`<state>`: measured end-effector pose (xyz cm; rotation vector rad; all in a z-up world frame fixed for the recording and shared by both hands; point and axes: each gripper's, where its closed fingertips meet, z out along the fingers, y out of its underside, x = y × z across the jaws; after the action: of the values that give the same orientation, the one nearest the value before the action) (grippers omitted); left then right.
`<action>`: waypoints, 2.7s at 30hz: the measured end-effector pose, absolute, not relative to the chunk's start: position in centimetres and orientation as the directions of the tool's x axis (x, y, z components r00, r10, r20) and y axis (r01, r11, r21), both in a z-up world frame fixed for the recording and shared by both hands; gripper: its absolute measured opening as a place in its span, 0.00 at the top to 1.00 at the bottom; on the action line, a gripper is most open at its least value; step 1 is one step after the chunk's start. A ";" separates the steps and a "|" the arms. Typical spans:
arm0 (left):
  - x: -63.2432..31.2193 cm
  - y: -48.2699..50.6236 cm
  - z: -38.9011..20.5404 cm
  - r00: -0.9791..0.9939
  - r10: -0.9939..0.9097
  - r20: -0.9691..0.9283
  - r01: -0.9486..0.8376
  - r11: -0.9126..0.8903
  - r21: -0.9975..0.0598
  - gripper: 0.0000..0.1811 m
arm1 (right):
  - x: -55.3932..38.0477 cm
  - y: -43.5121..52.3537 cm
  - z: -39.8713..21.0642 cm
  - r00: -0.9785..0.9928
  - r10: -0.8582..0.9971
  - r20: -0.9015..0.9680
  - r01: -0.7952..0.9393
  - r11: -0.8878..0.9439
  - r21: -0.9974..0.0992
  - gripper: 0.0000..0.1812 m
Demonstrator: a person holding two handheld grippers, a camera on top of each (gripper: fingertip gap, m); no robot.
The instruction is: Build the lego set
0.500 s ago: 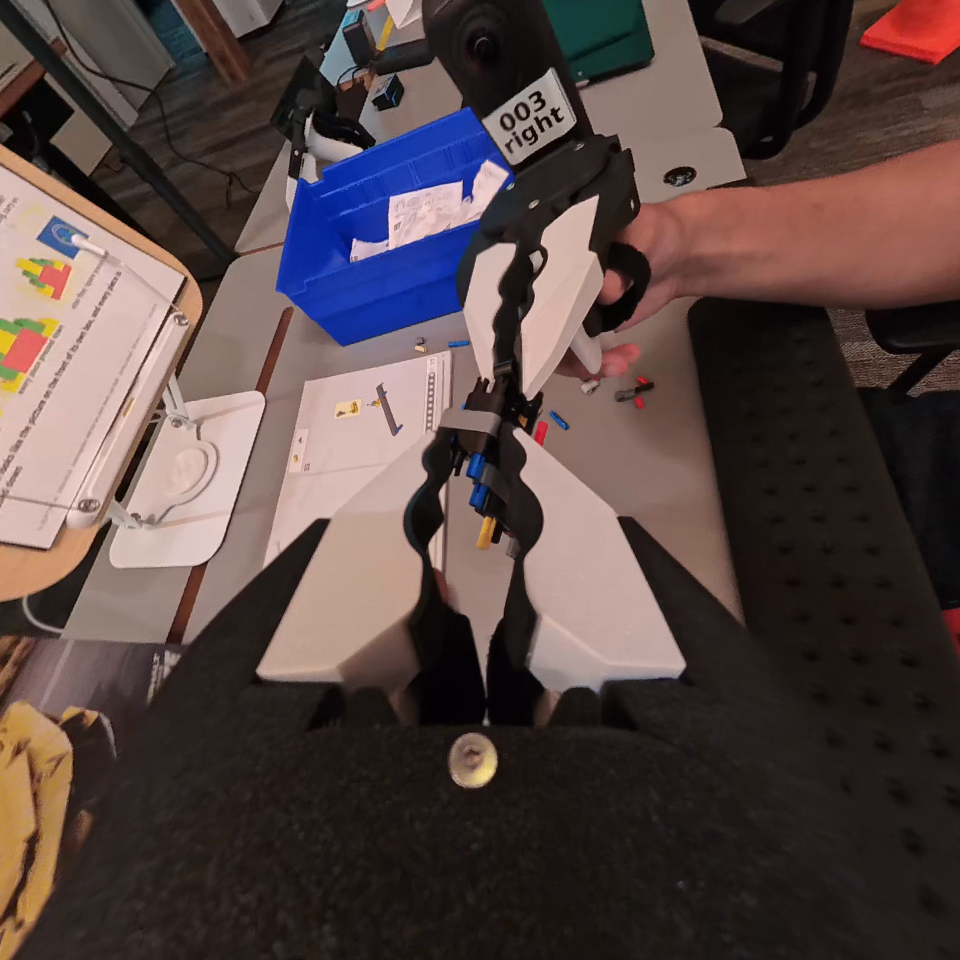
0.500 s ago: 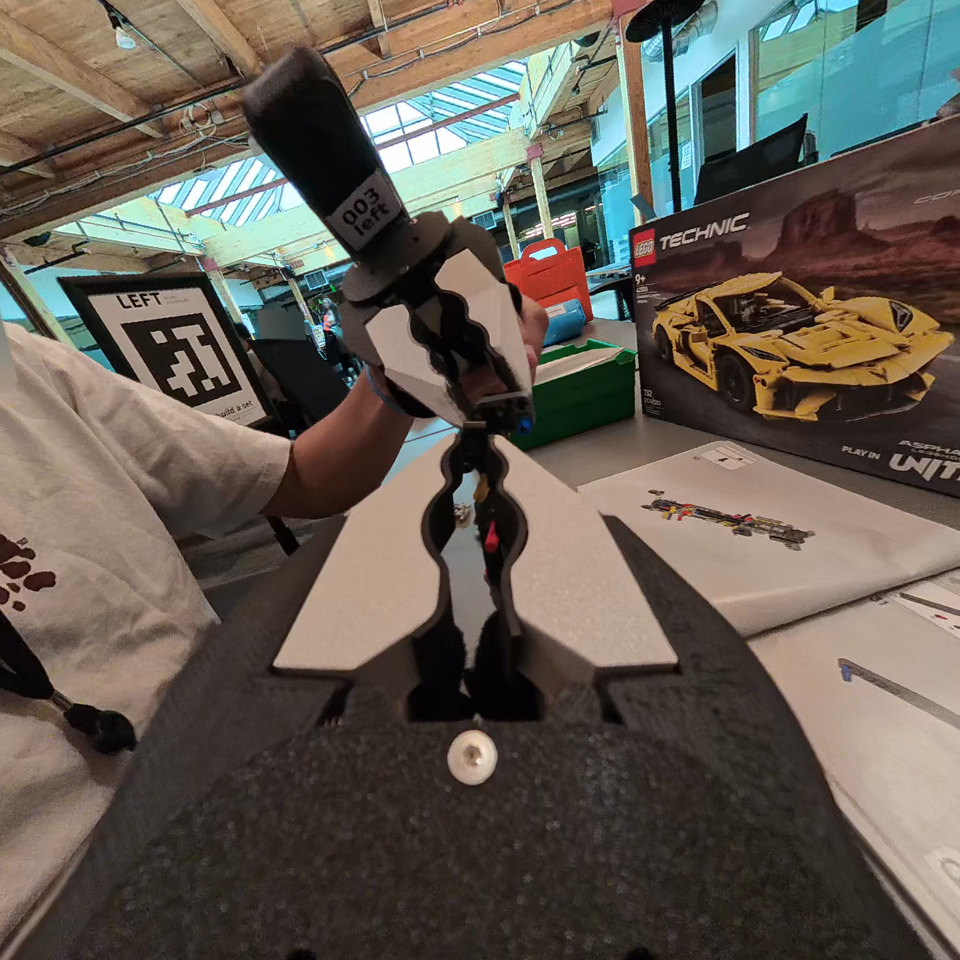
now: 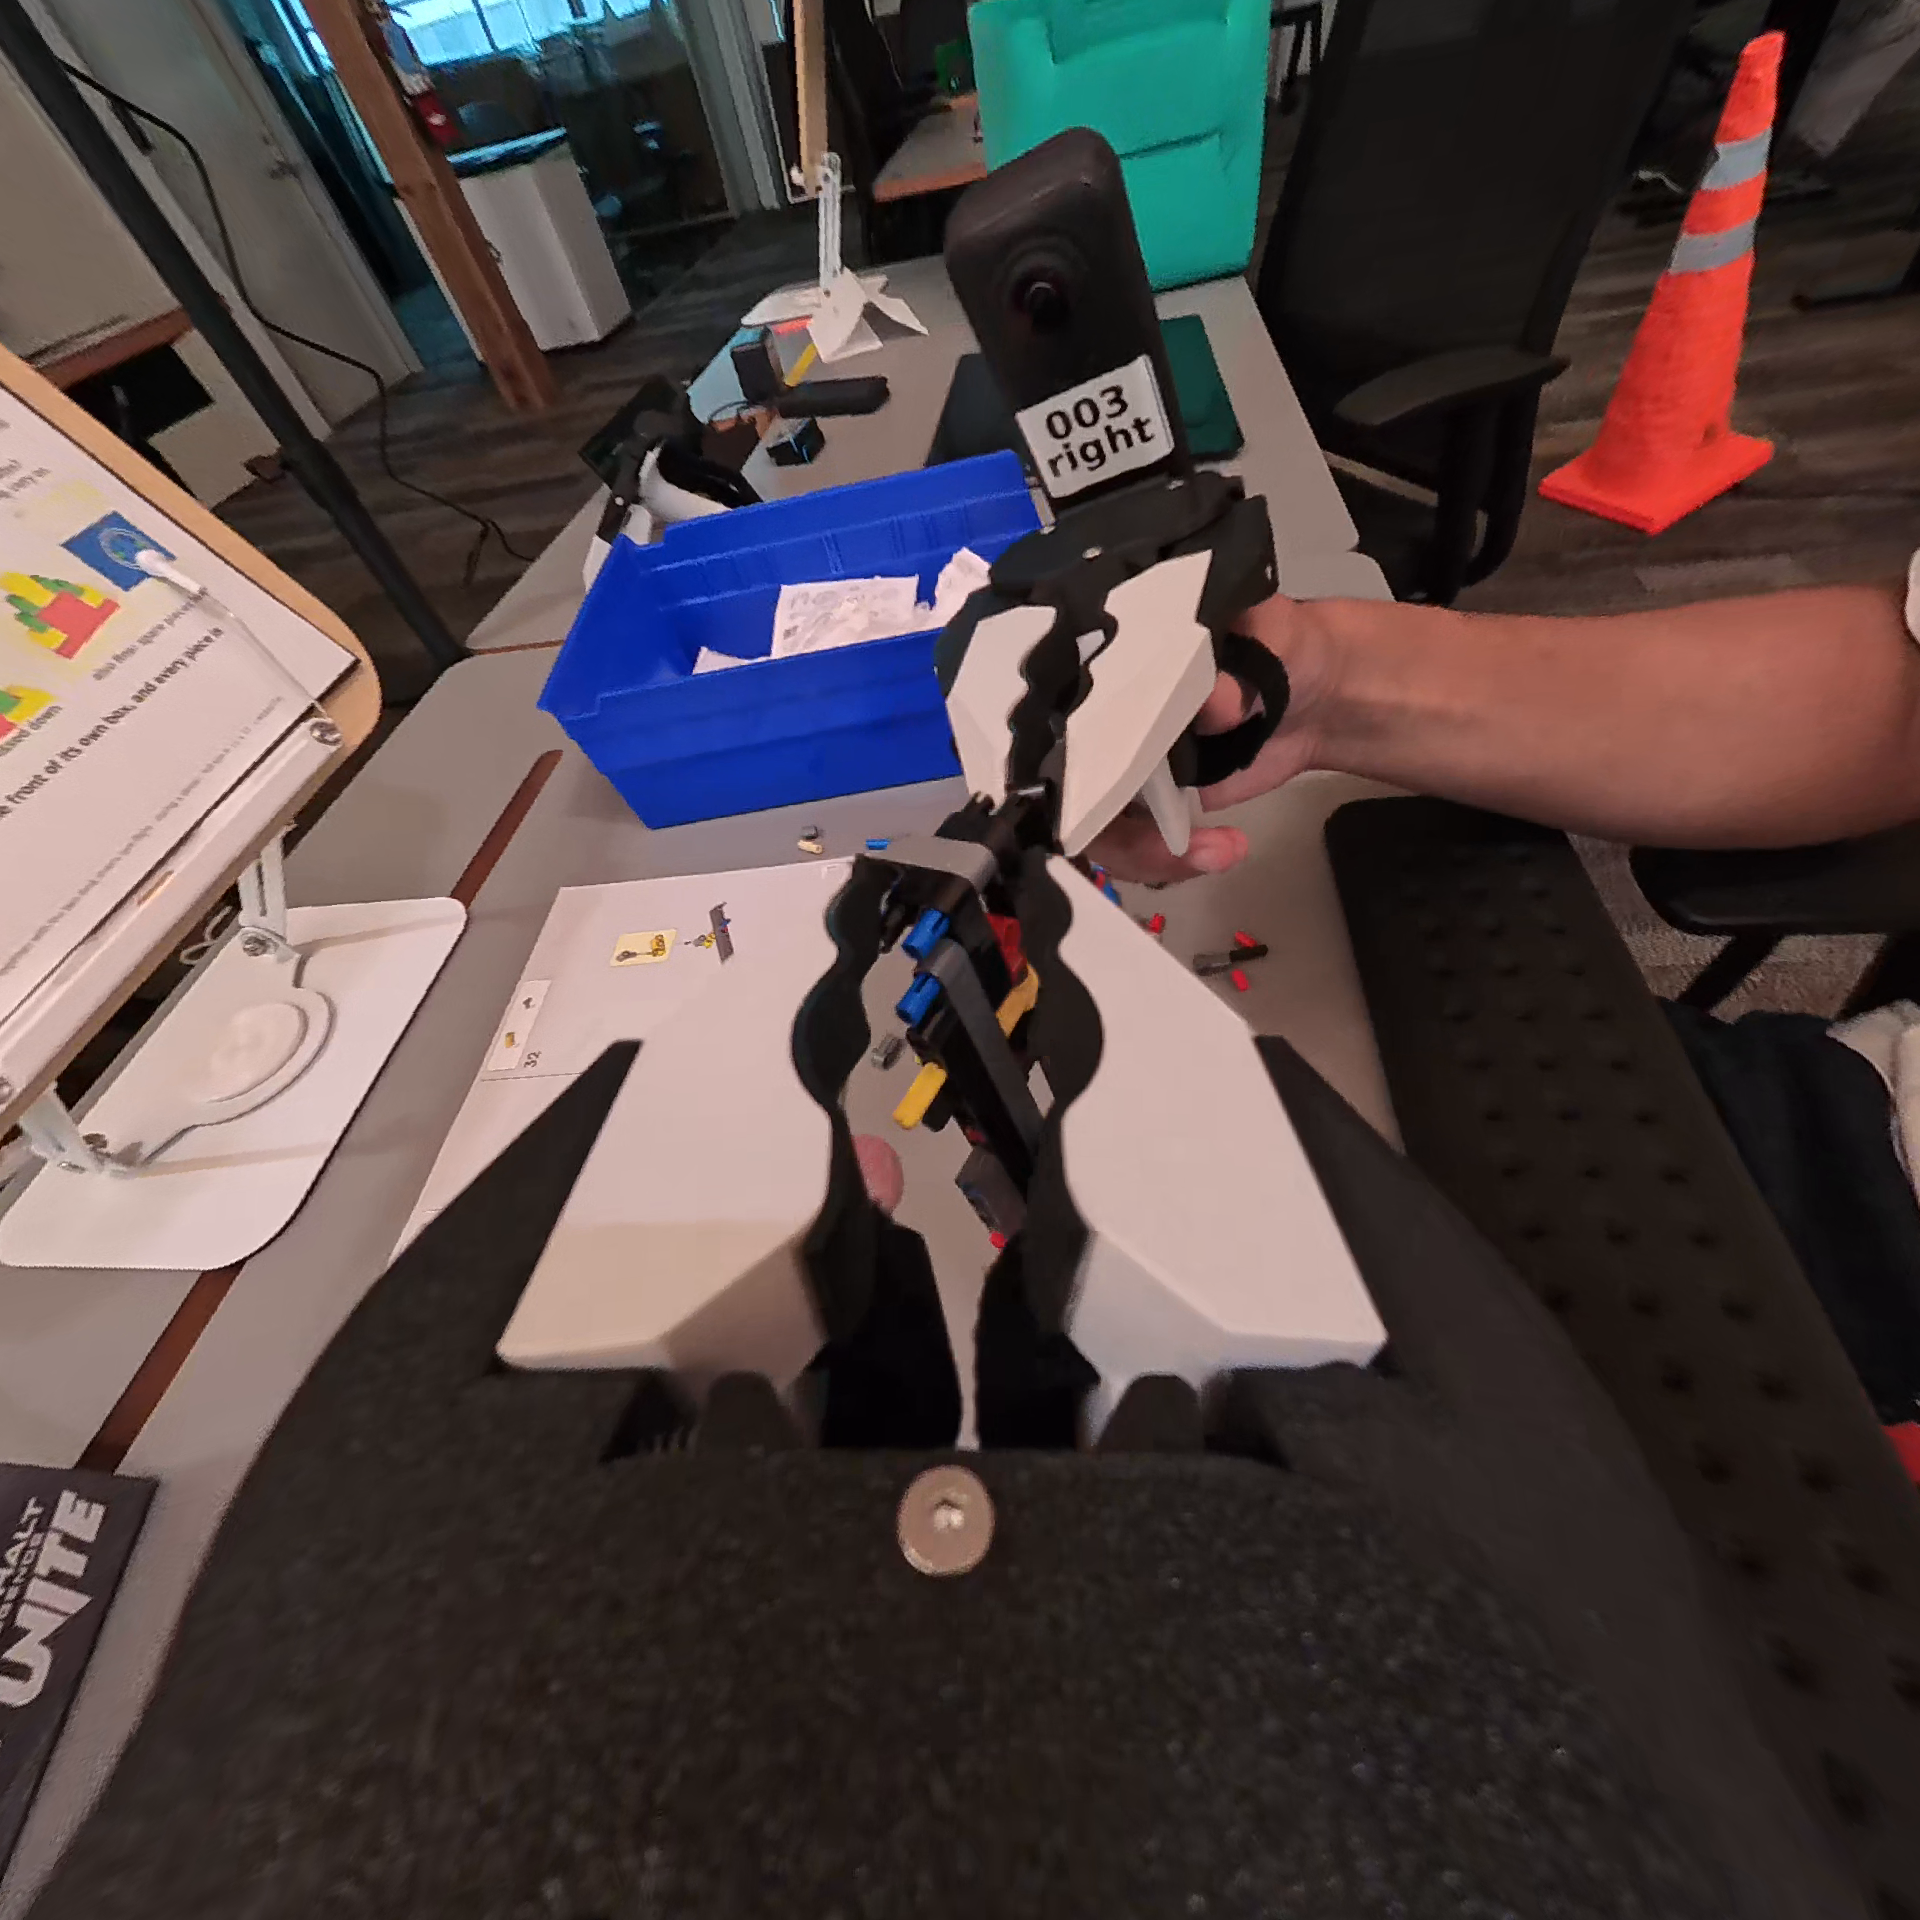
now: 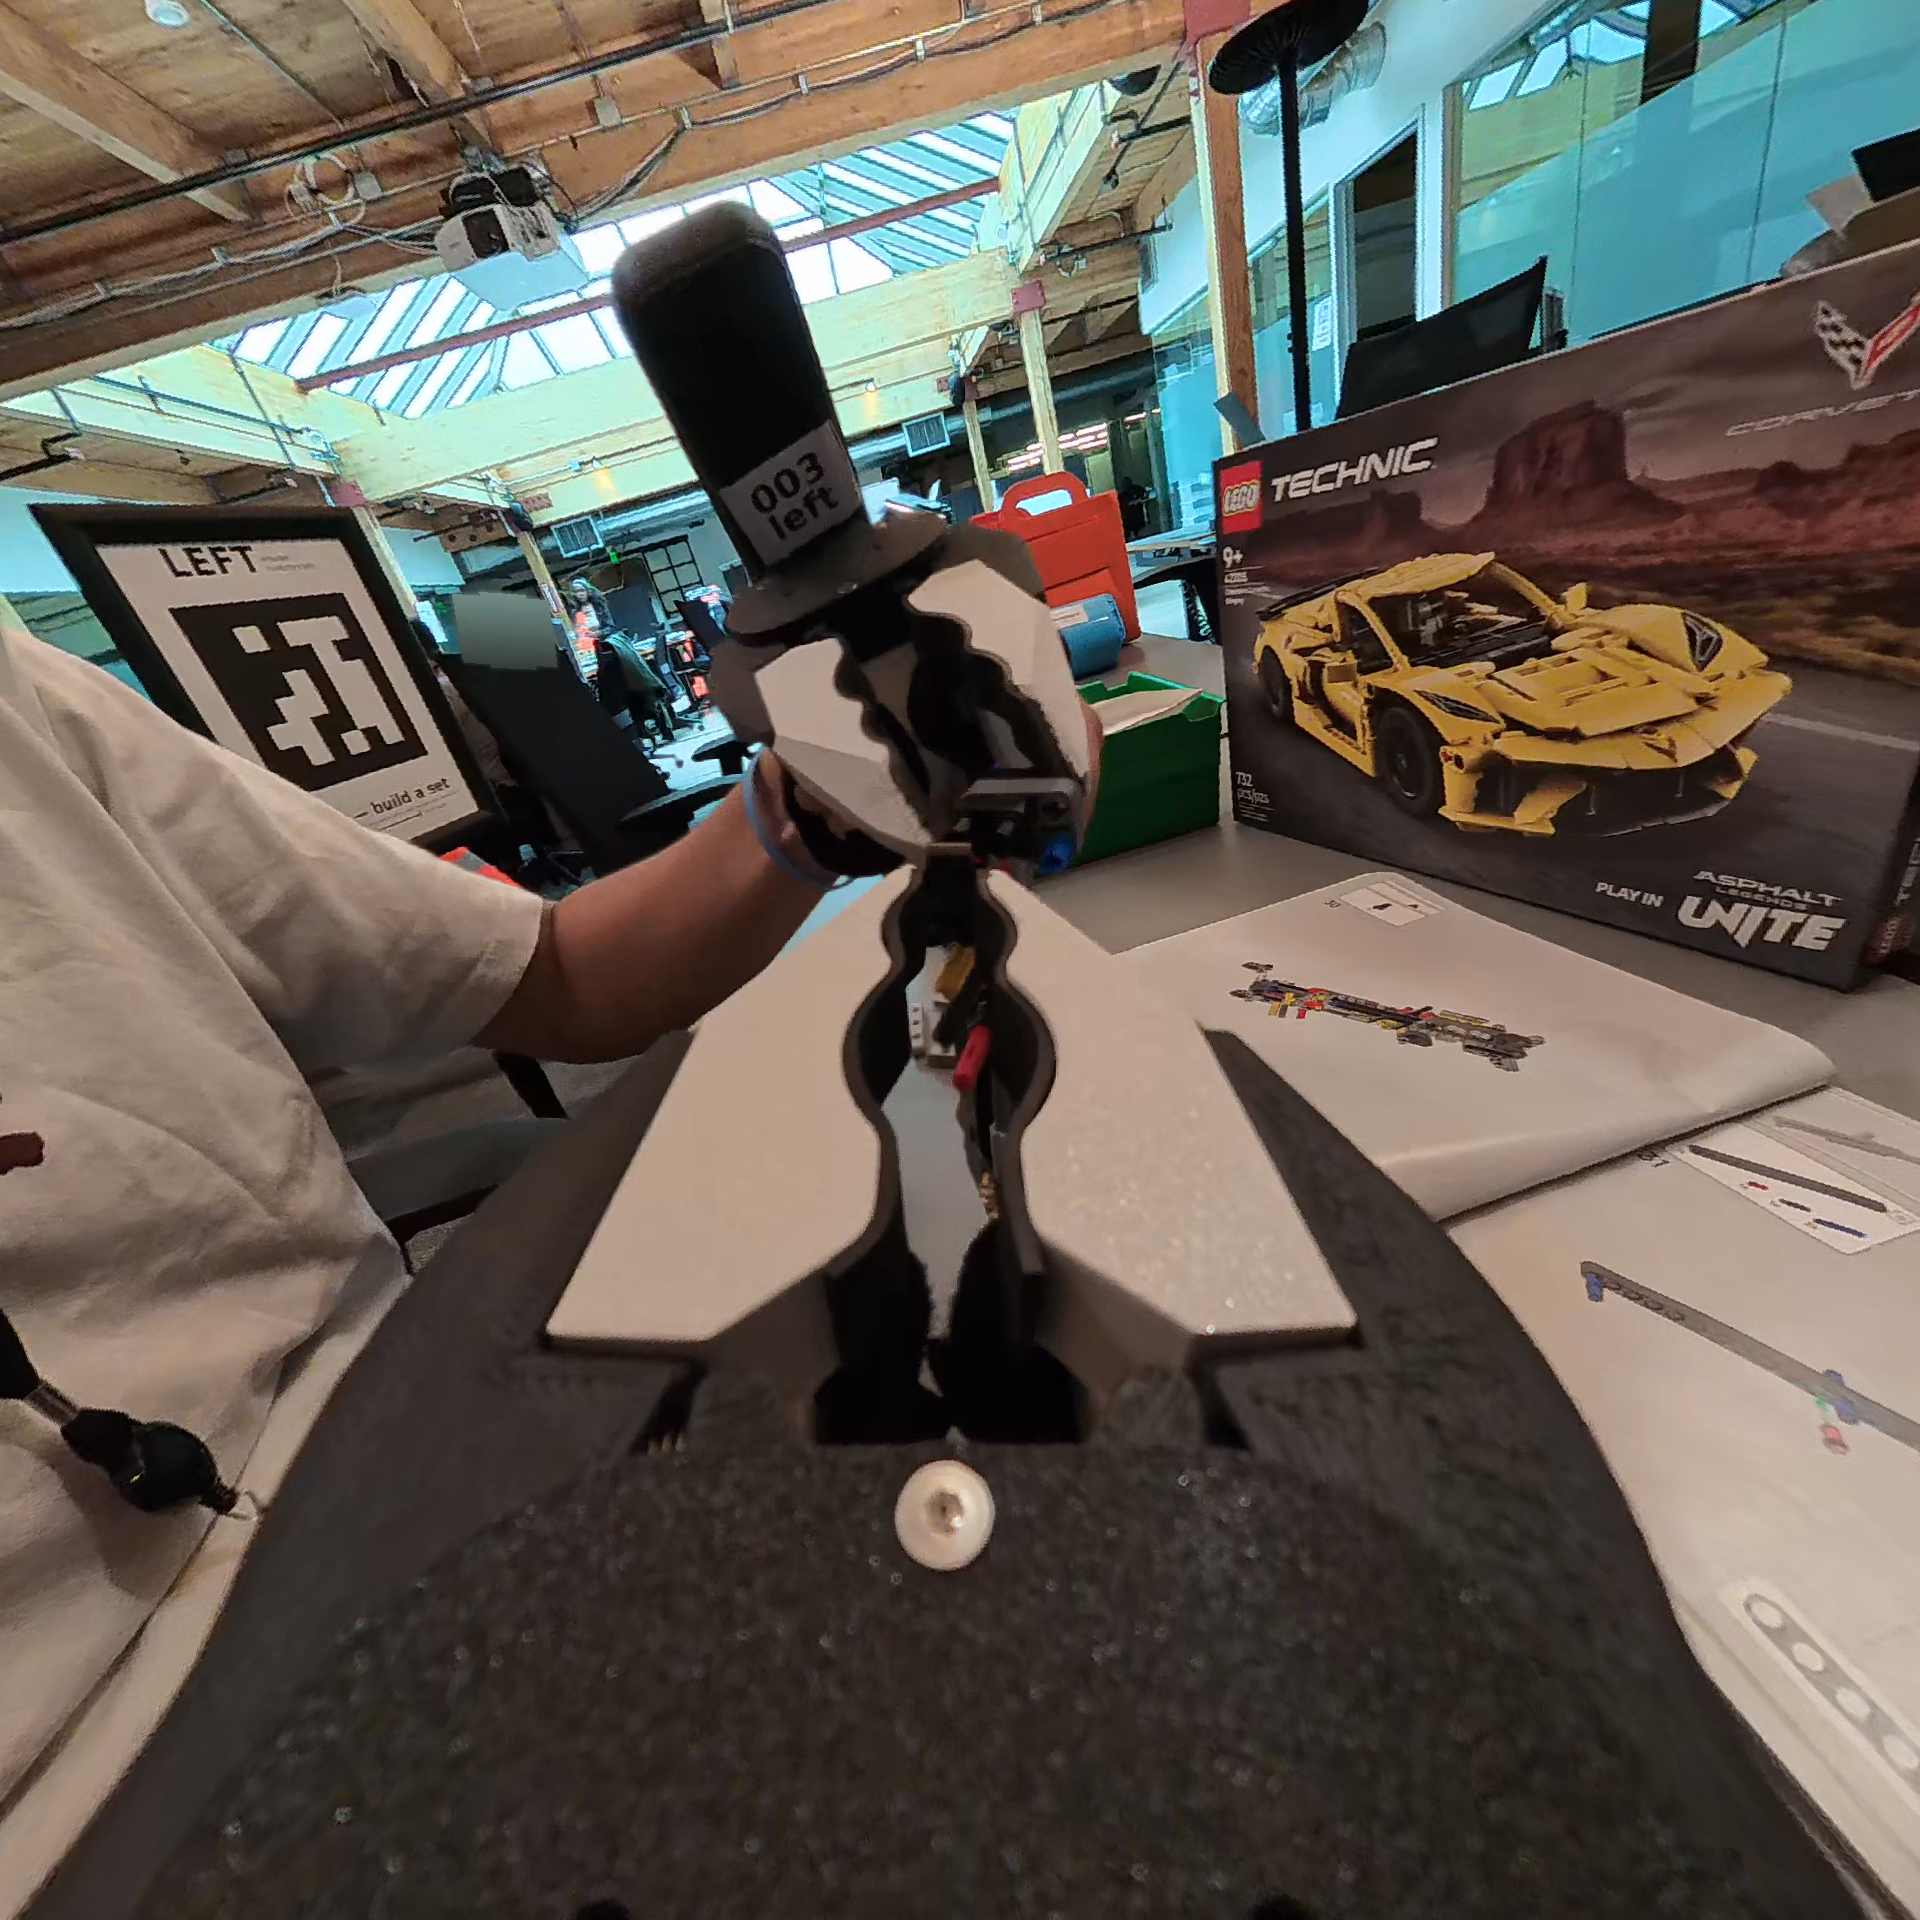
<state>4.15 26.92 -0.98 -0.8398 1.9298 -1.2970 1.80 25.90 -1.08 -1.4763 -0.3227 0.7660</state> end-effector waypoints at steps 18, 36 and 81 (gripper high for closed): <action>3.4 26.6 -0.7 -0.481 -0.831 -0.278 -0.039 0.337 -0.941 0.88 | 2.8 27.8 -2.6 0.855 0.497 -0.149 -0.125 -0.081 -0.989 0.96; 4.6 27.3 -1.0 -0.499 -0.855 -0.143 -0.039 0.187 -0.982 0.73 | 1.6 27.4 -2.2 0.724 0.635 -0.269 -0.274 -0.093 -0.957 0.96; 3.5 26.3 -0.4 -0.389 -0.848 -0.359 0.062 0.364 -0.929 0.90 | 2.5 25.5 0.1 0.747 0.645 -0.161 -0.099 -0.132 -0.986 0.96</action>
<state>3.47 26.30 -0.41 -0.7094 1.6631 -1.1850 2.48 25.48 0.07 -1.5849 -0.4524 0.6776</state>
